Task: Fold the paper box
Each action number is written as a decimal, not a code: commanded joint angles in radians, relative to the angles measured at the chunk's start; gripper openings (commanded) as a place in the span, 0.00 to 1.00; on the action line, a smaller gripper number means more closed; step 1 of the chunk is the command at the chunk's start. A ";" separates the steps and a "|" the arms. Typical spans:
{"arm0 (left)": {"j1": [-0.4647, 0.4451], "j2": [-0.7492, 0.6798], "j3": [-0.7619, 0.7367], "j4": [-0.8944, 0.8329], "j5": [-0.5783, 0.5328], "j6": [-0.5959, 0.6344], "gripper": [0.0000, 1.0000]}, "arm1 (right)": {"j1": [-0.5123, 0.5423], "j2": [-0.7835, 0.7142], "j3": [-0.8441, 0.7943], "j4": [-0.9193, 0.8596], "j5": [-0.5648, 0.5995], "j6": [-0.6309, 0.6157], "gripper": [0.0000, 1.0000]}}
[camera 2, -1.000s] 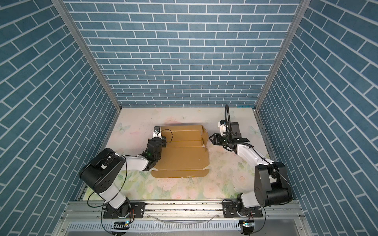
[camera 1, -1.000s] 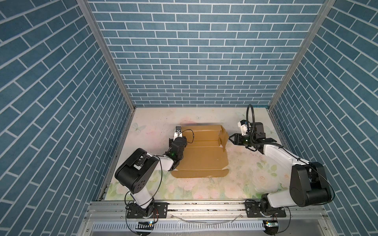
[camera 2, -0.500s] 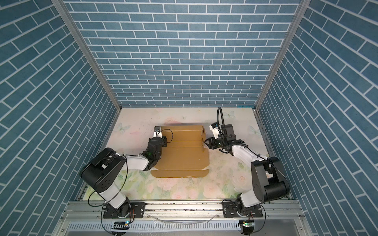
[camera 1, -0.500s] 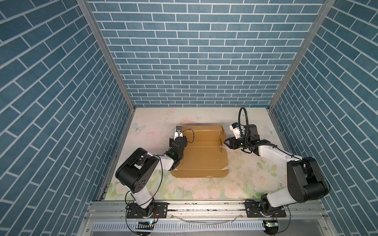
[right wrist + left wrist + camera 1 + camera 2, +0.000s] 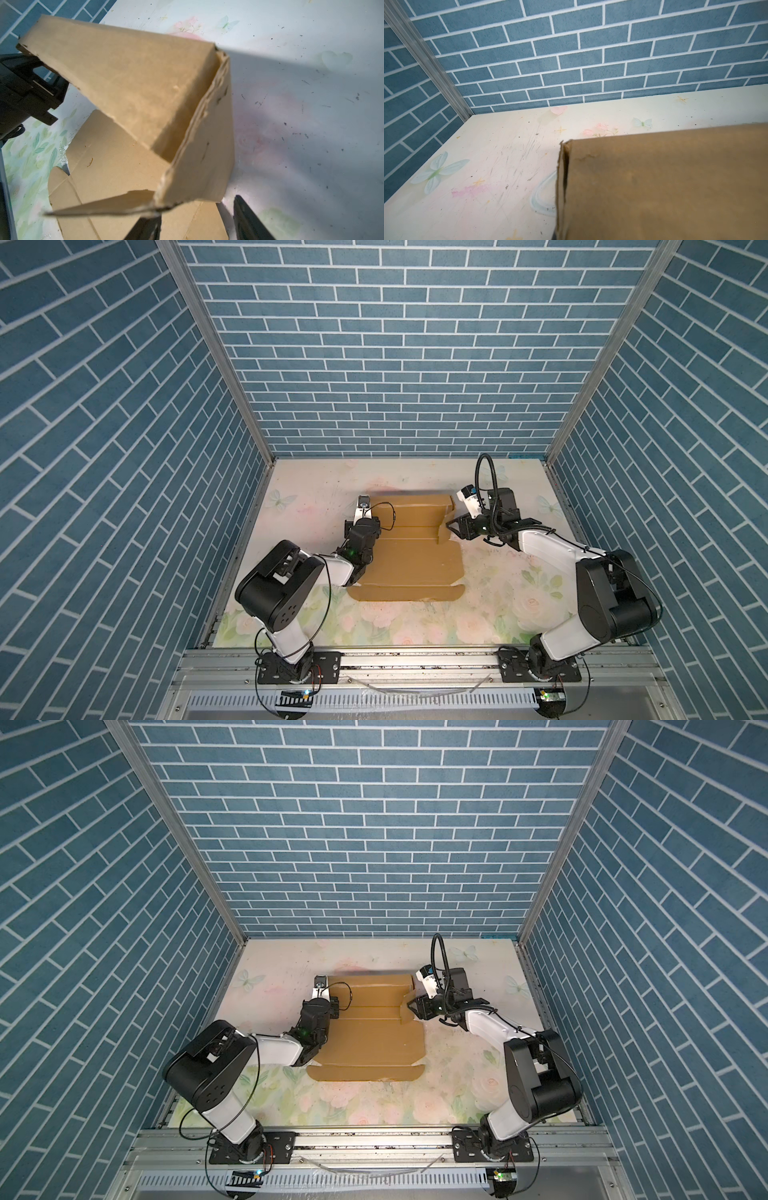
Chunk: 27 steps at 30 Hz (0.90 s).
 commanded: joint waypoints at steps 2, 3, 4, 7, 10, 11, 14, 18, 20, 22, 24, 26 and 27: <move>-0.011 0.051 -0.007 -0.134 0.070 0.036 0.00 | 0.004 0.031 0.005 0.154 0.050 -0.056 0.55; -0.011 0.050 -0.007 -0.136 0.076 0.039 0.00 | 0.006 0.034 -0.009 0.202 0.057 -0.056 0.55; -0.011 0.049 -0.004 -0.137 0.081 0.041 0.00 | 0.005 0.036 -0.030 0.270 0.062 -0.058 0.54; -0.011 0.049 -0.001 -0.142 0.090 0.045 0.00 | 0.005 0.051 -0.057 0.360 0.064 -0.068 0.53; -0.012 0.051 0.005 -0.147 0.096 0.045 0.00 | 0.007 0.074 -0.057 0.389 0.061 -0.080 0.50; -0.011 0.051 0.006 -0.150 0.099 0.044 0.00 | 0.007 0.081 -0.057 0.393 0.062 -0.084 0.48; -0.011 0.053 0.015 -0.157 0.106 0.039 0.00 | 0.007 0.100 -0.064 0.432 0.074 -0.085 0.44; -0.011 0.050 0.026 -0.168 0.111 0.030 0.00 | 0.010 0.126 -0.074 0.489 0.103 -0.064 0.37; -0.011 0.046 0.029 -0.173 0.113 0.024 0.00 | 0.017 0.135 -0.089 0.533 0.128 -0.047 0.33; -0.011 0.043 0.032 -0.176 0.115 0.017 0.00 | 0.028 0.142 -0.106 0.571 0.159 -0.034 0.28; -0.011 0.040 0.033 -0.178 0.117 0.010 0.00 | 0.043 0.143 -0.121 0.600 0.210 -0.029 0.23; -0.012 0.037 0.032 -0.181 0.118 0.002 0.00 | 0.058 0.143 -0.136 0.629 0.269 -0.018 0.18; -0.012 0.035 0.031 -0.183 0.122 -0.005 0.00 | 0.067 0.141 -0.142 0.642 0.307 -0.009 0.15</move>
